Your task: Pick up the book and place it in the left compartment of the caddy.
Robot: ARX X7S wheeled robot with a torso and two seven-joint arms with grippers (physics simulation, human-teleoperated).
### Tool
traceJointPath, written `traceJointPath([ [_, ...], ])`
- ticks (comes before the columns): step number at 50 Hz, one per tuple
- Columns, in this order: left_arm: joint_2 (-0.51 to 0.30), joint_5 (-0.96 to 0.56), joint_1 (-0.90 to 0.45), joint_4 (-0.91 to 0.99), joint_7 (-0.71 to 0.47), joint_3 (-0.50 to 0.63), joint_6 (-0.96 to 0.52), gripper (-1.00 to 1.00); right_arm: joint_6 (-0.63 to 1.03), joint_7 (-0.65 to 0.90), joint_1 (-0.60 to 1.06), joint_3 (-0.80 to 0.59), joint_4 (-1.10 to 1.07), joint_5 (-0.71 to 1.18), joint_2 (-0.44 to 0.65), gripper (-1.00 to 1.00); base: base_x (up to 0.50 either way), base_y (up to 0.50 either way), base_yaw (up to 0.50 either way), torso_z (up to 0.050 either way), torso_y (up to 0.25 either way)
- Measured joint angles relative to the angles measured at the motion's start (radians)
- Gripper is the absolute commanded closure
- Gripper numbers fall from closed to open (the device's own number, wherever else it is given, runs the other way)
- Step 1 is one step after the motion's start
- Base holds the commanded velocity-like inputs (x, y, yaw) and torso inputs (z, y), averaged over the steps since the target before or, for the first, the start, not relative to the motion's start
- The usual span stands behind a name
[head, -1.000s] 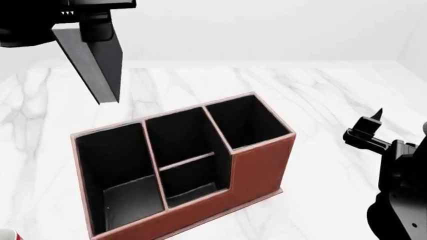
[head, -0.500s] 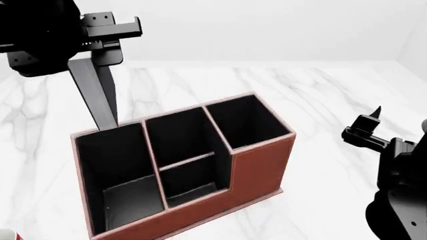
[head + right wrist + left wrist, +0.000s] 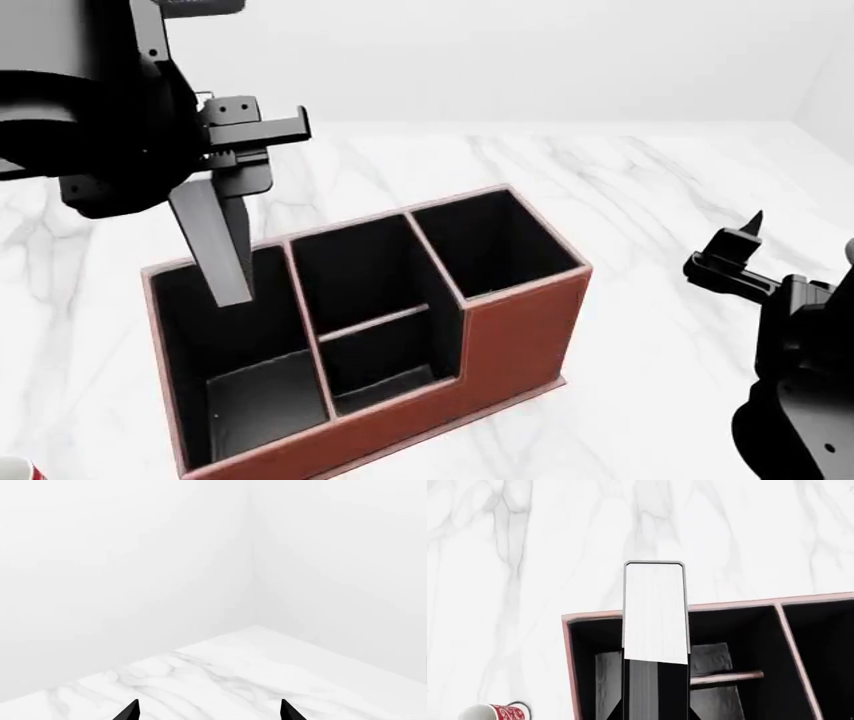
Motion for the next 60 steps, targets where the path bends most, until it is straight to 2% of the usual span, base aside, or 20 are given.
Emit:
traceJointPath([
  [30, -0.041, 0.017, 0.043, 0.192, 0.018, 0.056, 0.102, 1.00, -0.004, 0.006, 0.001, -0.004, 0.001, 0.009, 0.002, -1.00, 0.00, 0.00, 0.00, 0.000, 0.001],
  [60, -0.086, 0.166, 0.191, 0.297, 0.109, 0.134, 0.208, 1.00, 0.000, 0.014, 0.000, 0.003, -0.007, 0.025, 0.008, -1.00, 0.00, 0.00, 0.00, 0.000, 0.001],
])
